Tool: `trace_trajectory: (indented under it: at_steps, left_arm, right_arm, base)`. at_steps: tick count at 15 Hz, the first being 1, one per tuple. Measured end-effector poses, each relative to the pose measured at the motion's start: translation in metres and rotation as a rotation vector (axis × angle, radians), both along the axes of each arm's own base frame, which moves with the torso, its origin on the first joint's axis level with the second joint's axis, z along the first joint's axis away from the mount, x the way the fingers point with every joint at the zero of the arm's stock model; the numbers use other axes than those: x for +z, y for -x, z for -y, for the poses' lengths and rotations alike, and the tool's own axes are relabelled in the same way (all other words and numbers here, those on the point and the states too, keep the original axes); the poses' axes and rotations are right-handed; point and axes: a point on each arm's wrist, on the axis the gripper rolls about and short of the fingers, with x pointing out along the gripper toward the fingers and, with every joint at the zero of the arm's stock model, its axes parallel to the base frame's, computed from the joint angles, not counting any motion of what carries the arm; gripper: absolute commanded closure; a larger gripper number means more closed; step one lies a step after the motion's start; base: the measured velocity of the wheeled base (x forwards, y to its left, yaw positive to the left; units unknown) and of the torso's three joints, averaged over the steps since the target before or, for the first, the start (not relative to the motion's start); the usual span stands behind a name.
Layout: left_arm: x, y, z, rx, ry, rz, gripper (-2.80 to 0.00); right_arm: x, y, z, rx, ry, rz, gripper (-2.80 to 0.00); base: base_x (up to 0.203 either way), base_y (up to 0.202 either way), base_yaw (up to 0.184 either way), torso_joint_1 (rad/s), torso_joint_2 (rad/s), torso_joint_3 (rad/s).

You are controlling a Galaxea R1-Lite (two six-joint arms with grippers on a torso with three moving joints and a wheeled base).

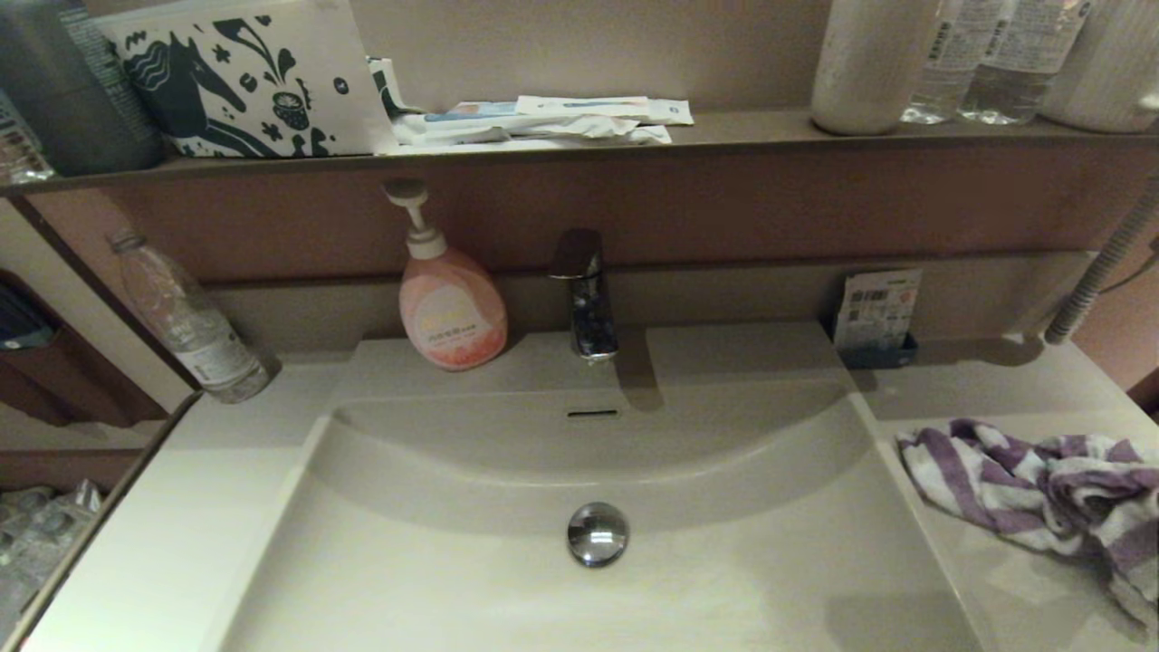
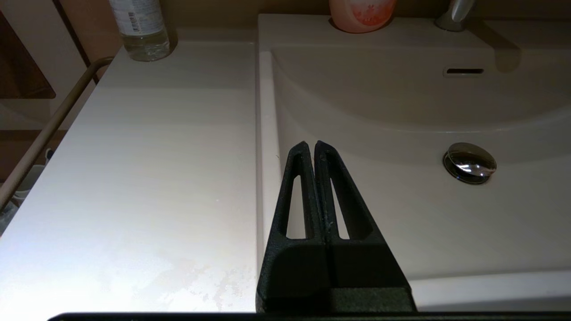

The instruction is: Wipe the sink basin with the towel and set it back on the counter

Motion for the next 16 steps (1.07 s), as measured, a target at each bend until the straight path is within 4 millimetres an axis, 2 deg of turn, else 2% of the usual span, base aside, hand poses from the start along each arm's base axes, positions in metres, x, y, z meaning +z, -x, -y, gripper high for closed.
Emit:
trace_trajectory:
  at_steps: [2, 3, 8, 10, 13, 16]
  left_arm:
    - [0.000, 0.000, 0.000, 0.000, 0.000, 0.000, 0.00]
    - [0.000, 0.000, 0.000, -0.001, 0.000, 0.000, 0.00]
    - [0.000, 0.000, 0.000, 0.000, 0.000, 0.000, 0.00]
    - [0.000, 0.000, 0.000, 0.000, 0.000, 0.000, 0.00]
    - [0.000, 0.000, 0.000, 0.000, 0.000, 0.000, 0.00]
    - [0.000, 0.000, 0.000, 0.000, 0.000, 0.000, 0.00]
  right_arm:
    - [0.001, 0.008, -0.001, 0.018, -0.030, 0.008, -2.80]
    - [0.001, 0.011, -0.002, 0.032, -0.052, 0.011, 0.00]
    - [-0.003, 0.027, -0.006, 0.075, -0.106, 0.015, 0.00]
    - [-0.001, 0.041, -0.011, 0.117, -0.150, -0.001, 0.00]
    - [0.002, 0.071, -0.024, 0.203, -0.205, 0.004, 0.00]
    - [0.005, 0.115, -0.030, 0.284, -0.241, 0.052, 0.00]
  base:
    - [0.000, 0.000, 0.000, 0.000, 0.00, 0.000]
    - [0.000, 0.000, 0.000, 0.000, 0.00, 0.000]
    - [0.000, 0.000, 0.000, 0.000, 0.00, 0.000]
    - [0.000, 0.000, 0.000, 0.000, 0.00, 0.000]
    - [0.000, 0.000, 0.000, 0.000, 0.00, 0.000]
    - [0.000, 0.000, 0.000, 0.000, 0.00, 0.000]
